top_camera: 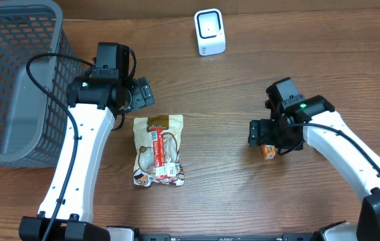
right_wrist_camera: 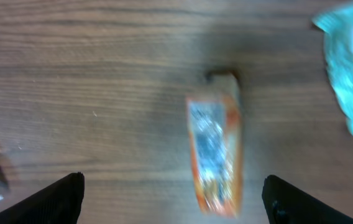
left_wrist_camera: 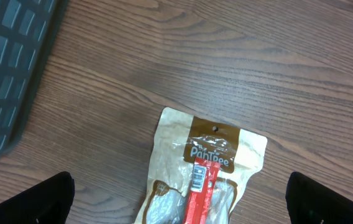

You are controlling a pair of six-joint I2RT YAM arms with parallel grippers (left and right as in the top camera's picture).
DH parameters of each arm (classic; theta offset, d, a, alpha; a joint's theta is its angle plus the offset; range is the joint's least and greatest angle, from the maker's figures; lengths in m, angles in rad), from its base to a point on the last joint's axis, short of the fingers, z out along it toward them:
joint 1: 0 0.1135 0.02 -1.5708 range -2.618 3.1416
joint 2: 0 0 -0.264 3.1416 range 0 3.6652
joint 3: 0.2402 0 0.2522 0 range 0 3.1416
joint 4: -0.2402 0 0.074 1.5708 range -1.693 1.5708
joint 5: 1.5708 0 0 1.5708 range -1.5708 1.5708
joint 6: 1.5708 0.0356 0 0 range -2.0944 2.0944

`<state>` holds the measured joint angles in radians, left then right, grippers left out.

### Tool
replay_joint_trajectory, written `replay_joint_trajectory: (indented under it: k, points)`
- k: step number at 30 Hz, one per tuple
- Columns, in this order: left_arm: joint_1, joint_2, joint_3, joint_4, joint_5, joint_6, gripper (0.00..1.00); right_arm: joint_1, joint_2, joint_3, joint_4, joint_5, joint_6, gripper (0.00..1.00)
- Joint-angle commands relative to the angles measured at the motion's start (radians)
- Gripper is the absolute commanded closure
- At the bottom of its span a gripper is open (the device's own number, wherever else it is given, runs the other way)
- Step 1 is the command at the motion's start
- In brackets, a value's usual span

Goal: Scan the item barcode
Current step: 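Lower the right gripper and close it on the Kleenex pack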

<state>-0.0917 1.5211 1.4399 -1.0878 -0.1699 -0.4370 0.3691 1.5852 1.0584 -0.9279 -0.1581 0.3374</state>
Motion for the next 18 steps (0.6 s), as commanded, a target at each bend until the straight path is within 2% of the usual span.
replay_joint_trajectory:
  k: [1,7,10,12,15,18]
  points:
    - [0.0,-0.005,0.008,0.0,-0.017,0.015,0.0,0.002,-0.005,-0.052,0.066,-0.039,0.003,0.07]
    - [0.0,-0.005,0.008,0.0,-0.017,0.015,0.0,0.002,-0.005,-0.102,0.142,-0.174,-0.015,0.09]
    - [0.0,-0.005,0.008,0.0,-0.016,0.014,0.0,0.003,-0.005,-0.102,0.159,-0.383,-0.146,0.09]
    - [0.0,-0.005,0.008,0.0,-0.017,0.014,0.0,0.004,-0.005,-0.102,0.163,-0.451,-0.2,0.09]
    - [0.0,-0.005,0.008,0.0,-0.017,0.014,0.0,0.003,-0.005,-0.102,0.164,-0.374,-0.177,0.09]
    - [0.0,-0.005,0.008,0.0,-0.017,0.015,0.0,-0.005,-0.005,-0.102,0.174,-0.24,-0.067,0.1]
